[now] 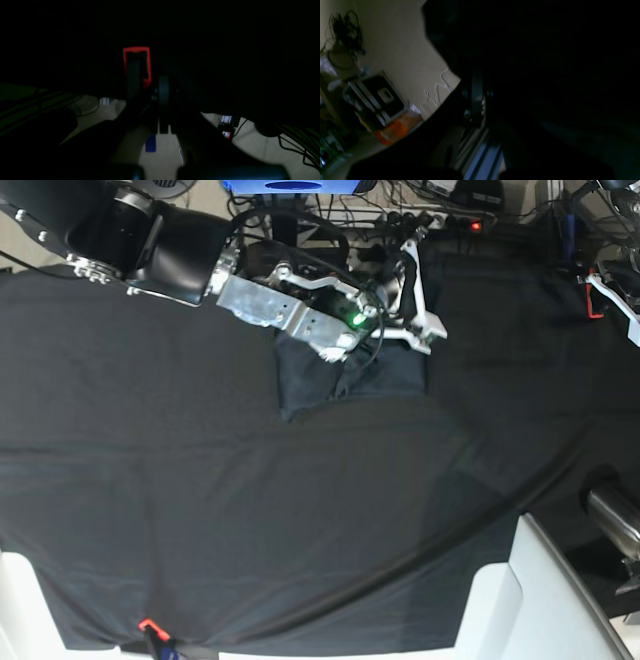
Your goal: Fold the T-shirt properly
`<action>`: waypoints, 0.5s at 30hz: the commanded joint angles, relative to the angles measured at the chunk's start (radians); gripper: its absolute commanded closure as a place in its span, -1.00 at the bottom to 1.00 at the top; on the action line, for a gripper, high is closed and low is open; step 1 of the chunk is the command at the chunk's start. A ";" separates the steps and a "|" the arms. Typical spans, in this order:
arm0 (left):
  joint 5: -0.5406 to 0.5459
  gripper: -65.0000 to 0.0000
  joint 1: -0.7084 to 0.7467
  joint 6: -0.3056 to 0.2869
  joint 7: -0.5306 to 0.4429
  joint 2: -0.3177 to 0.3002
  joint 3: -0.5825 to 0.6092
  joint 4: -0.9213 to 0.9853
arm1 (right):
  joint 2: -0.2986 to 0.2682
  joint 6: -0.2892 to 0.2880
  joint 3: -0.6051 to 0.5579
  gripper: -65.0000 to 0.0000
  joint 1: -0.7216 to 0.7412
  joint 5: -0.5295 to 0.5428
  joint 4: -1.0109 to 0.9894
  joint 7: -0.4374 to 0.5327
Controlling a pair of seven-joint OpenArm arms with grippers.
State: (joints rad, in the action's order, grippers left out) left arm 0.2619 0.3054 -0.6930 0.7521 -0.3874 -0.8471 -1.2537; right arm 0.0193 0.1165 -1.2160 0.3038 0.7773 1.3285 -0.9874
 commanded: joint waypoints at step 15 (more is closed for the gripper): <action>0.009 1.00 0.002 -0.005 -0.009 -0.026 -0.007 -0.013 | -0.103 0.167 0.316 0.98 -0.110 0.003 0.202 -0.005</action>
State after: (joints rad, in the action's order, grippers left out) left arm 0.2623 0.3054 -0.6930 0.7517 -0.3897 -0.8471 -1.2526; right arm -0.0837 0.2806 -0.9047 0.1814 0.7776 1.5219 -0.9909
